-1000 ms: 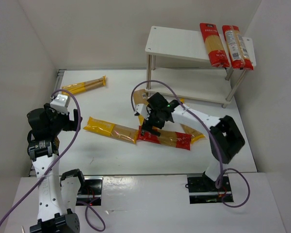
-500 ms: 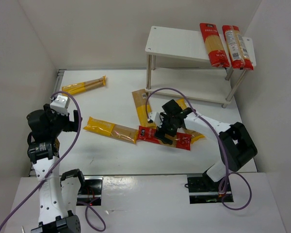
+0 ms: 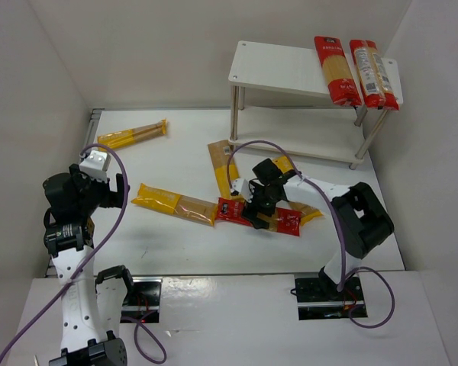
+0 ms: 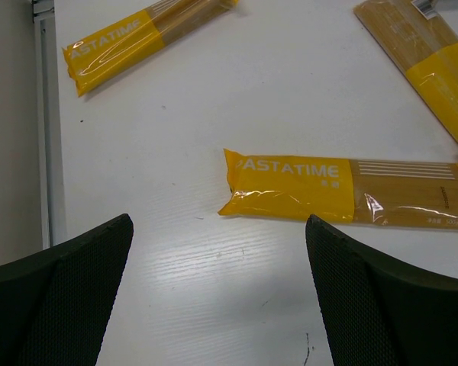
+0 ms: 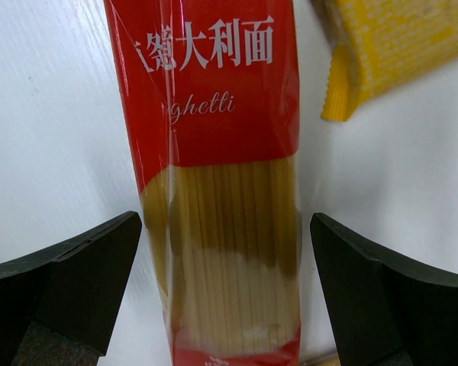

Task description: Place and organize the pasta boxes and bags onto the shelf

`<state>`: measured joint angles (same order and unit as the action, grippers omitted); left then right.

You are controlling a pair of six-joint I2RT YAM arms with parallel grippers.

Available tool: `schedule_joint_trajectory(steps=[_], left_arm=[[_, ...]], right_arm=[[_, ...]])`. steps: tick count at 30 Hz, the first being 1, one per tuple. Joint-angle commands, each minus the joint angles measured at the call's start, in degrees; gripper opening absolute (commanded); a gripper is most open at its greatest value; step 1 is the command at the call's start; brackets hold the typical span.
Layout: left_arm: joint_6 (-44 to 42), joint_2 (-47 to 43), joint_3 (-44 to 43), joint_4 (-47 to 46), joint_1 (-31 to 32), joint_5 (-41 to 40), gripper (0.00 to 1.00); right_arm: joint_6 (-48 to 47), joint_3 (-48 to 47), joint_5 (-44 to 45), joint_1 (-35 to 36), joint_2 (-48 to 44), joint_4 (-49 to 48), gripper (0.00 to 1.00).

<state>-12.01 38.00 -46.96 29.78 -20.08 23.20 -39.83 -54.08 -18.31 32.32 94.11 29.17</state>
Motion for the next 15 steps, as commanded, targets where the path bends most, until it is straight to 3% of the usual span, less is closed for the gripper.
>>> schedule_joint_trajectory(steps=[1,7,15], left_arm=[[-0.38,-0.64,0.2,-1.57,-0.23,1.32,0.99],[-0.38,-0.12,0.2,-2.09,-0.23,1.32,0.99],[-0.38,-0.12,0.2,-2.09,-0.23,1.32,0.99]], right_arm=[[-0.95,-0.23,-1.47,-0.32,1.43,-2.71,1.0],[-0.95,-1.37,-1.47,-0.32,2.49,-0.96,1.0],[1.69,-2.6,3.63,4.95,4.16,-0.34,1.0]])
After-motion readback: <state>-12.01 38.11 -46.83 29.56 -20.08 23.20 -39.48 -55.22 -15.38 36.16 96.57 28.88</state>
